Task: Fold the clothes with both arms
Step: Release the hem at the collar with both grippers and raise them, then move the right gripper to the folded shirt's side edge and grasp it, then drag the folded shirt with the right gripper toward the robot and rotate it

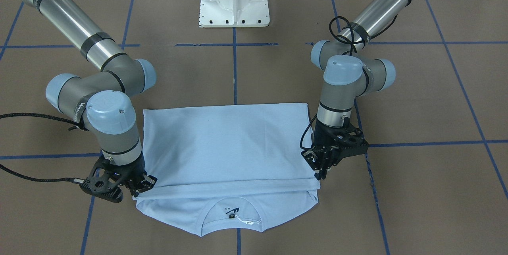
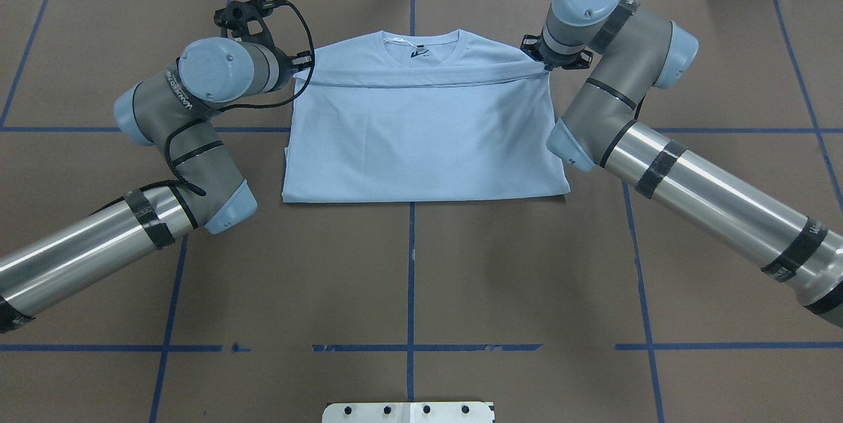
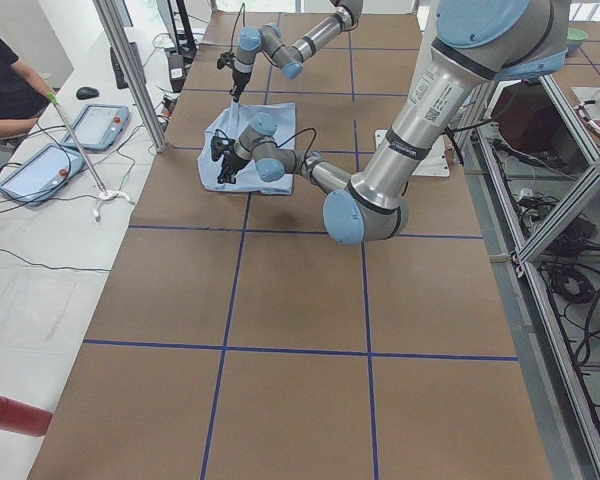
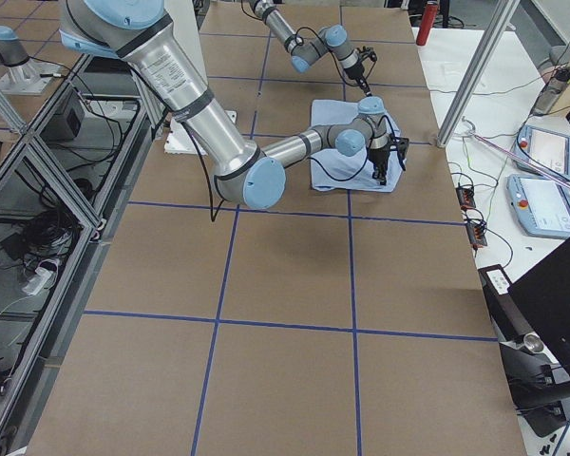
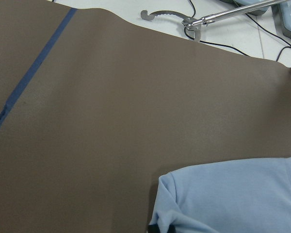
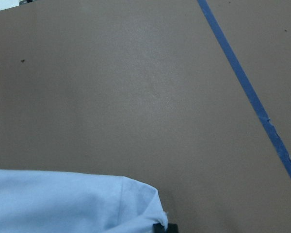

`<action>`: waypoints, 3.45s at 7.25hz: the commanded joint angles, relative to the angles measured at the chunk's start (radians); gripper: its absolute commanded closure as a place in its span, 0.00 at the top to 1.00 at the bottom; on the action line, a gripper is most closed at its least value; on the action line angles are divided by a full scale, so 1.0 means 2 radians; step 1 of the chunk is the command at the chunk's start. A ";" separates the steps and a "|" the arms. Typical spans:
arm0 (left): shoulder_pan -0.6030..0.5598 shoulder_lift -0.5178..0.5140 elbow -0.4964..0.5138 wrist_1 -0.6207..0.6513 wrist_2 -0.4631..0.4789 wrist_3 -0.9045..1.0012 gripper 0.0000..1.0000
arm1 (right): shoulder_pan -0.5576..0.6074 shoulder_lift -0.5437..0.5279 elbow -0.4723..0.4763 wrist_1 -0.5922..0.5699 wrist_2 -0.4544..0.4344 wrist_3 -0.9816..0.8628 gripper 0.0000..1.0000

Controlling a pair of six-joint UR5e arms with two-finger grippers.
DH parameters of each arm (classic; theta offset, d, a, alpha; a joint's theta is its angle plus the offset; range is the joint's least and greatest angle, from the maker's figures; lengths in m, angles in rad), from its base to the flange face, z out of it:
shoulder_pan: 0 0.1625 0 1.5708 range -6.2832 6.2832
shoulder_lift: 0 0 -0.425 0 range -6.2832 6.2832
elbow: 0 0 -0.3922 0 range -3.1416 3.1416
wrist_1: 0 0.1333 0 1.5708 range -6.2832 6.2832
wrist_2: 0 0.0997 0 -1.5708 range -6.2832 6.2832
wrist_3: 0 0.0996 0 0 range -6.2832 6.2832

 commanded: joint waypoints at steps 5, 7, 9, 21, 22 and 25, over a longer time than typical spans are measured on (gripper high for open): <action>-0.038 0.004 -0.042 -0.031 -0.093 0.000 0.41 | -0.050 -0.141 0.232 0.006 0.022 0.135 0.56; -0.038 0.004 -0.042 -0.031 -0.093 0.001 0.41 | -0.087 -0.229 0.317 0.010 0.020 0.206 0.65; -0.036 0.002 -0.043 -0.031 -0.093 -0.004 0.41 | -0.104 -0.241 0.311 0.014 0.019 0.239 0.67; -0.036 0.004 -0.051 -0.028 -0.092 -0.004 0.42 | -0.117 -0.261 0.347 0.017 0.015 0.264 0.00; -0.036 0.004 -0.051 -0.028 -0.093 -0.004 0.42 | -0.129 -0.323 0.418 0.017 0.034 0.264 0.00; -0.036 0.005 -0.067 -0.027 -0.096 -0.006 0.42 | -0.258 -0.485 0.588 0.015 0.144 0.264 0.00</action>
